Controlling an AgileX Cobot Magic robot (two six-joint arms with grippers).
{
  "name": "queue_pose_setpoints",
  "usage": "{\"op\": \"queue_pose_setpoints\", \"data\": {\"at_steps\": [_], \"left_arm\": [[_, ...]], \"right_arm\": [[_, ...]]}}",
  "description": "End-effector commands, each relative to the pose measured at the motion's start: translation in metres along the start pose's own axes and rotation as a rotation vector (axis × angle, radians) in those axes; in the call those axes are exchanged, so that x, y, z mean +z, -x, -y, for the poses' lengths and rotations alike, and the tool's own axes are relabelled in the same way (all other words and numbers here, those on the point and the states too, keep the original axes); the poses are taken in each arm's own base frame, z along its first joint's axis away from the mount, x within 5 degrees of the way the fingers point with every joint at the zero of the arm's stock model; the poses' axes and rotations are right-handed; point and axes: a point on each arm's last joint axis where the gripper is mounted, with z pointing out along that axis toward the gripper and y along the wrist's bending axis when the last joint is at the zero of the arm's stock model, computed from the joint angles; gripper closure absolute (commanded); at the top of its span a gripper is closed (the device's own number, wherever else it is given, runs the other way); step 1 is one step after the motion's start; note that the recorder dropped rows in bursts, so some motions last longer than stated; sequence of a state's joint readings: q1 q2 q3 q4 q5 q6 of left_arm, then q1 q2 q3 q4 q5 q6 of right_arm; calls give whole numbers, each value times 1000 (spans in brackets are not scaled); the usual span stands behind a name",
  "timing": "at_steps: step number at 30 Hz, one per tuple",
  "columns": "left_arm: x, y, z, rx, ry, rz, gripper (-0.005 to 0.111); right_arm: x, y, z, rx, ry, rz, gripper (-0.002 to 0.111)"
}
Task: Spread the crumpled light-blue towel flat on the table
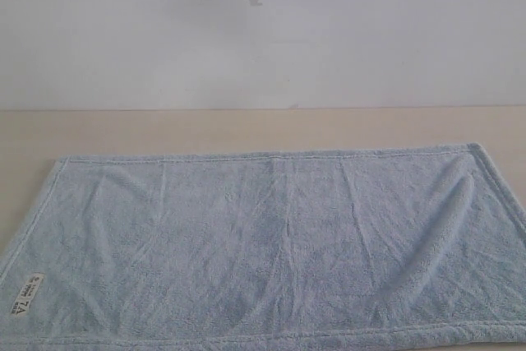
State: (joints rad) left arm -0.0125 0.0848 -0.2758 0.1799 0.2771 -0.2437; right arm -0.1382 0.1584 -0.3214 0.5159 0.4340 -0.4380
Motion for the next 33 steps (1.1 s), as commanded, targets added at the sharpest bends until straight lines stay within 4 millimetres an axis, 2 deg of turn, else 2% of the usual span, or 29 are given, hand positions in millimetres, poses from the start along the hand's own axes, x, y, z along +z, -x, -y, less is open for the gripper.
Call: {"op": "queue_pose_setpoints", "data": {"at_steps": [1, 4, 9, 31, 33], "left_arm": [[0, -1, 0, 7, 4, -5, 103], [0, -1, 0, 7, 4, -5, 103], [-1, -1, 0, 7, 4, 0, 103], [-1, -1, 0, 7, 4, -2, 103], [-9, -9, -5, 24, 63, -56, 103]], "right_arm": [[-14, -27, 17, -70, -224, -1, 108], [-6, -50, 23, 53, -248, -29, 108], [9, -89, 28, 27, -228, -69, 108], [9, -89, 26, 67, -214, -65, 108], [9, -89, 26, 67, -214, -65, 108]]}}
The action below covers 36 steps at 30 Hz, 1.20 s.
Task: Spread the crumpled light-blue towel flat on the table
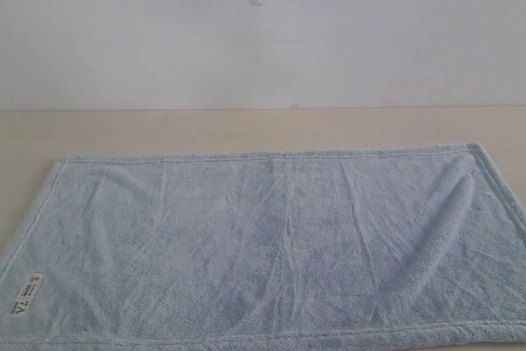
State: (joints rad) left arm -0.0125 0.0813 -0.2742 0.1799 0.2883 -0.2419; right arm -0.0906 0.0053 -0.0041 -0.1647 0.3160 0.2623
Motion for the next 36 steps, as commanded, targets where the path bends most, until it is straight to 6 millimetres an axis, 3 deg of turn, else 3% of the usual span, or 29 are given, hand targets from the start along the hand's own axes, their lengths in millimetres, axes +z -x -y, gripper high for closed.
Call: {"op": "queue_pose_setpoints", "data": {"at_steps": [1, 5, 10, 12, 16, 20, 36], "left_arm": [[-12, -12, -7, 35, 98, -82, 103], [-8, -38, -13, 18, 179, -201, 103], [2, -59, -9, -33, 116, -146, 103], [7, -87, -7, -175, 84, -191, 103], [6, -92, -6, -57, 60, -242, 103], [6, -92, -6, 237, 20, -249, 103], [7, -89, -6, 261, 22, -222, 103]], "right_arm": [[0, 0, 0, 1, 5, 13, 108], [0, 0, 0, 1, 5, 13, 108], [0, 0, 0, 1, 5, 13, 108], [0, 0, 0, 1, 5, 13, 108], [0, 0, 0, 1, 5, 13, 108], [0, 0, 0, 1, 5, 13, 108], [0, 0, -3, -11, 59, 8, 108]]}}
